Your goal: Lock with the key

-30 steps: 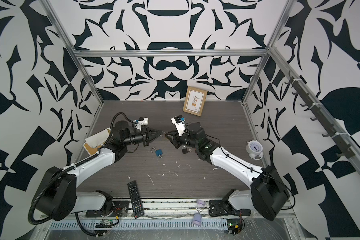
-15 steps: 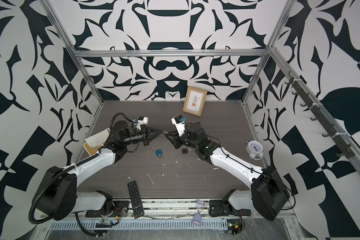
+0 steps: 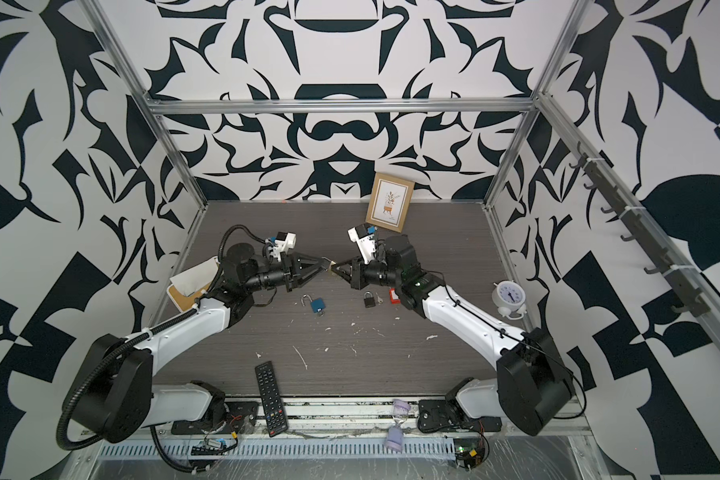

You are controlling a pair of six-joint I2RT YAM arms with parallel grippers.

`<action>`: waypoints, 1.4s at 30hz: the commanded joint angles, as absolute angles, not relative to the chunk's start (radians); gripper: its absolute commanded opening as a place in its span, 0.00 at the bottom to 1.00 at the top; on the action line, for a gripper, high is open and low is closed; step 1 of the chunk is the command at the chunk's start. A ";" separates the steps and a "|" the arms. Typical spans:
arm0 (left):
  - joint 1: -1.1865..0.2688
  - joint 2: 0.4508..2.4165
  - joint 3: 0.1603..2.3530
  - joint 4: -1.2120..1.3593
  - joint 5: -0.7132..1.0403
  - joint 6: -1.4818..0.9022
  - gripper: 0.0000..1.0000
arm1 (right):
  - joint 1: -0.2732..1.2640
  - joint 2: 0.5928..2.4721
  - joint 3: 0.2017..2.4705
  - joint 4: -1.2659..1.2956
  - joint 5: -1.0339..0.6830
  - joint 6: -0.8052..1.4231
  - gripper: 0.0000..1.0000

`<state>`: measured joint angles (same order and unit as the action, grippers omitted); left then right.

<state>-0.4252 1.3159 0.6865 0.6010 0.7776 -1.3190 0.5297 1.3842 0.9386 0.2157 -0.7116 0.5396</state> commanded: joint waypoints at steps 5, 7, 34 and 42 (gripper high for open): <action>-0.421 1.251 0.672 0.559 0.815 -1.196 0.39 | 0.490 1.432 1.030 0.210 -1.063 0.719 0.00; -0.420 1.252 0.669 0.560 0.824 -1.191 0.39 | 0.485 1.434 1.034 0.214 -1.093 0.733 0.00; -0.405 1.023 0.623 0.207 0.704 -0.699 0.62 | 0.423 1.483 1.045 0.239 -1.279 0.863 0.00; -0.422 1.091 0.579 0.388 0.731 -0.678 0.65 | 0.423 1.463 1.019 0.237 -1.279 0.876 0.00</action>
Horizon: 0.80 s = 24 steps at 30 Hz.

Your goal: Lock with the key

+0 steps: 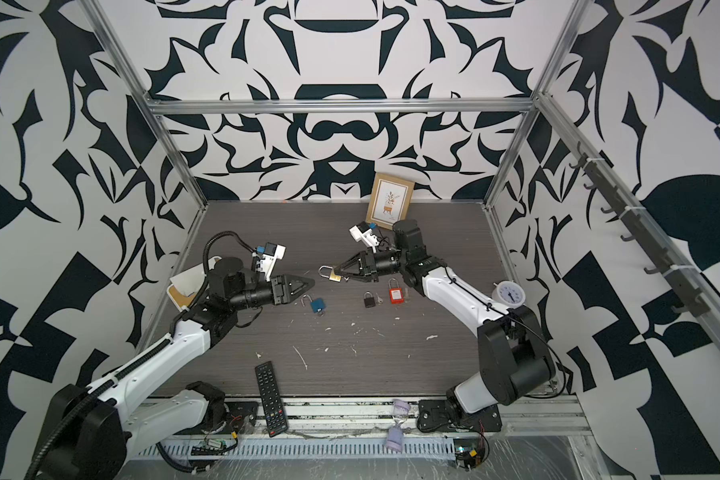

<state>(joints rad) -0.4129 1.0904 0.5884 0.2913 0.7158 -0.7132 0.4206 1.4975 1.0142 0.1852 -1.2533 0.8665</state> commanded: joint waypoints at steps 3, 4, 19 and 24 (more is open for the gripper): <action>-0.442 1.097 0.586 0.370 0.711 -0.642 0.65 | 0.423 1.462 1.012 0.244 -1.278 0.884 0.00; -0.442 1.106 0.595 0.353 0.704 -0.636 0.65 | 0.423 1.464 1.012 0.247 -1.278 0.887 0.00; -0.443 1.107 0.605 0.524 0.782 -0.803 0.58 | 0.424 1.447 0.977 0.206 -1.279 0.833 0.00; -0.447 1.131 0.605 0.571 0.805 -0.845 0.56 | 0.429 1.439 0.973 0.215 -1.296 0.831 0.00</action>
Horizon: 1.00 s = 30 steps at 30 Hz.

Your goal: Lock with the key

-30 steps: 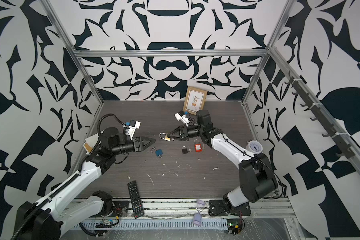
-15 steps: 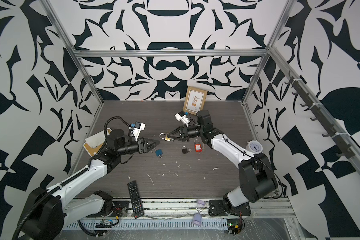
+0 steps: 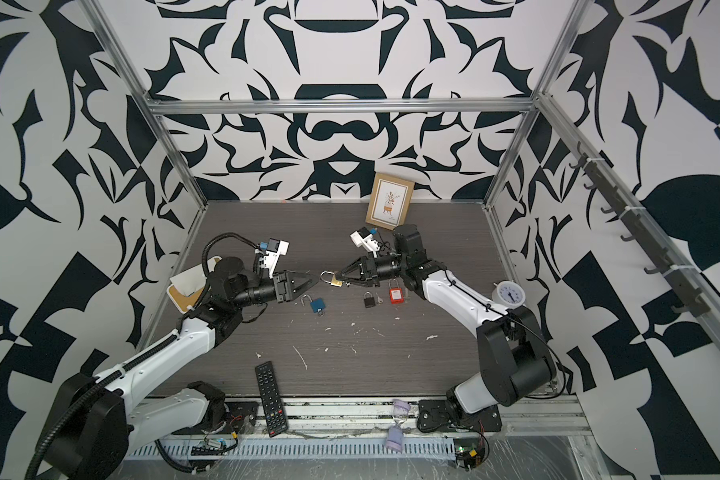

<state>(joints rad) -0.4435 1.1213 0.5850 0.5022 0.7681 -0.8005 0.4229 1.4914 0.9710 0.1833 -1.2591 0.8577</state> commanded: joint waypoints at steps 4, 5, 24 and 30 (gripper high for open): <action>-0.454 1.163 0.624 0.577 0.829 -0.857 0.53 | 0.431 1.434 0.974 0.213 -1.296 0.827 0.00; -0.459 1.171 0.627 0.582 0.831 -0.860 0.52 | 0.432 1.433 0.974 0.212 -1.295 0.825 0.00; -0.482 1.210 0.637 0.607 0.810 -0.887 0.25 | 0.440 1.434 0.981 0.130 -1.295 0.739 0.00; -0.482 1.218 0.640 0.607 0.811 -0.891 0.13 | 0.440 1.437 0.987 0.130 -1.295 0.741 0.00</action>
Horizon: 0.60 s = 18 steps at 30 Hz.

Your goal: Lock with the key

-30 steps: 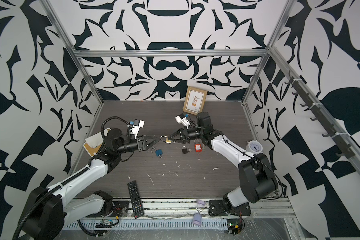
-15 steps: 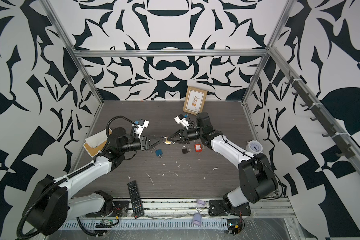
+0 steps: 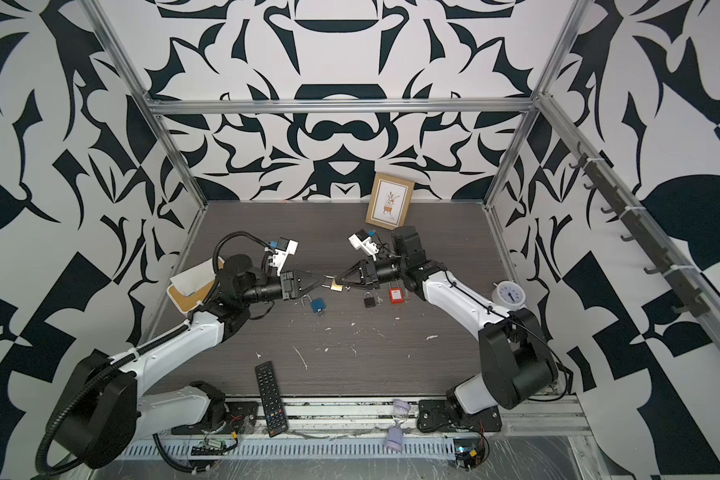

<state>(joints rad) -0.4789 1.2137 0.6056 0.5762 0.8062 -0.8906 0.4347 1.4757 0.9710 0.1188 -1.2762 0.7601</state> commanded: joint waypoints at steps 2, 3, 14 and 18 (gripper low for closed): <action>-0.482 1.218 0.637 0.609 0.809 -0.890 0.10 | 0.440 1.436 0.987 0.132 -1.296 0.742 0.00; -0.483 1.218 0.636 0.608 0.807 -0.891 0.08 | 0.440 1.436 0.987 0.129 -1.295 0.742 0.00; -0.485 1.235 0.642 0.709 0.848 -1.037 0.00 | 0.440 1.409 0.973 0.123 -1.222 0.678 0.00; -0.501 1.231 0.652 0.707 0.845 -1.050 0.00 | 0.442 1.414 0.968 0.155 -1.208 0.679 0.00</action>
<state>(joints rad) -0.4828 1.2301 0.6075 0.6502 0.8219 -1.0145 0.4335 1.4395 0.9703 0.1112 -1.2366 0.7033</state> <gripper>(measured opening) 0.079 0.127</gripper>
